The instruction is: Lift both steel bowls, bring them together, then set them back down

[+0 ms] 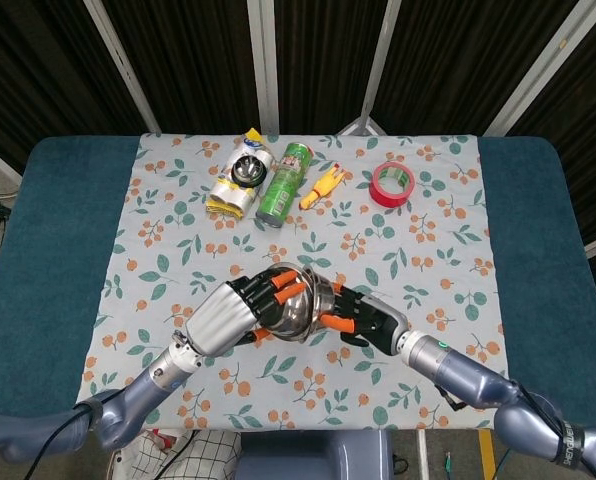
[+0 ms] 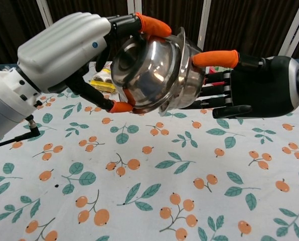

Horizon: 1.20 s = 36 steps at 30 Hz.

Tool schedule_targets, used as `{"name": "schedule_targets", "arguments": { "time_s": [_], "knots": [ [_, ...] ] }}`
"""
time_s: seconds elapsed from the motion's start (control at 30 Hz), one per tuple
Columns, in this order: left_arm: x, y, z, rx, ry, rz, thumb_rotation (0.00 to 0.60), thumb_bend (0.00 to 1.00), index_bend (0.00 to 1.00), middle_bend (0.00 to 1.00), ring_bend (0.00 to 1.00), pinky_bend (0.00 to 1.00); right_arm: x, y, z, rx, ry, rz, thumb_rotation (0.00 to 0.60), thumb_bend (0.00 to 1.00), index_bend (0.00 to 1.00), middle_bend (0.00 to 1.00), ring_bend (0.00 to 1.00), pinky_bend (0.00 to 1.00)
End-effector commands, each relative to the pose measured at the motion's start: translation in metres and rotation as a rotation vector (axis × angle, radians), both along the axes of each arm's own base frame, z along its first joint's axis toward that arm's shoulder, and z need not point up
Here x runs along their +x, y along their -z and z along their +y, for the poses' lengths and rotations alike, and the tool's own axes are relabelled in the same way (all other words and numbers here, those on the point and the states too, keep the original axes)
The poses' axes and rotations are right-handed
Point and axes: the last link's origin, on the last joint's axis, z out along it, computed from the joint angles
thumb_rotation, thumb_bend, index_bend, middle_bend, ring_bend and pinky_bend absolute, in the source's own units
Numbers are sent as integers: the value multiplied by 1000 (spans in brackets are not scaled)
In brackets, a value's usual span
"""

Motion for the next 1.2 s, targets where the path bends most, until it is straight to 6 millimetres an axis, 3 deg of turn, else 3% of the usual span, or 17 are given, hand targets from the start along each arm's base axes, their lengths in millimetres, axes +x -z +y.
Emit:
{"name": "schedule_targets", "arguments": {
  "time_s": [0.03, 0.3, 0.7, 0.87, 0.93, 1.2],
  "knots": [
    [1, 2, 0, -1, 1, 2, 600, 276, 354, 541, 444, 650, 5, -3, 7, 9, -24, -5, 600, 465, 1000, 932, 946, 1000],
    [3, -1, -6, 0, 26, -18, 600, 286, 356, 541, 444, 650, 5, -4, 11, 7, -49, 7, 600, 465, 1000, 931, 946, 1000],
    [-2, -21, -12, -4, 19, -38, 600, 286, 356, 542, 445, 650, -35, -3, -17, -150, -82, 179, 600, 466, 1000, 932, 946, 1000],
    [-10, -29, -8, -39, -32, -22, 600, 286, 356, 542, 445, 650, -60, -3, -26, -327, -235, 403, 600, 466, 1000, 932, 946, 1000],
    [-20, -34, -5, -17, -57, 16, 600, 286, 356, 542, 446, 650, -76, -6, -32, -447, -406, 616, 600, 466, 1000, 932, 946, 1000],
    [-41, -39, -2, -11, -116, 95, 600, 286, 358, 544, 448, 654, -98, 6, -27, -590, -668, 954, 600, 466, 1000, 932, 946, 1000]
  ]
}}
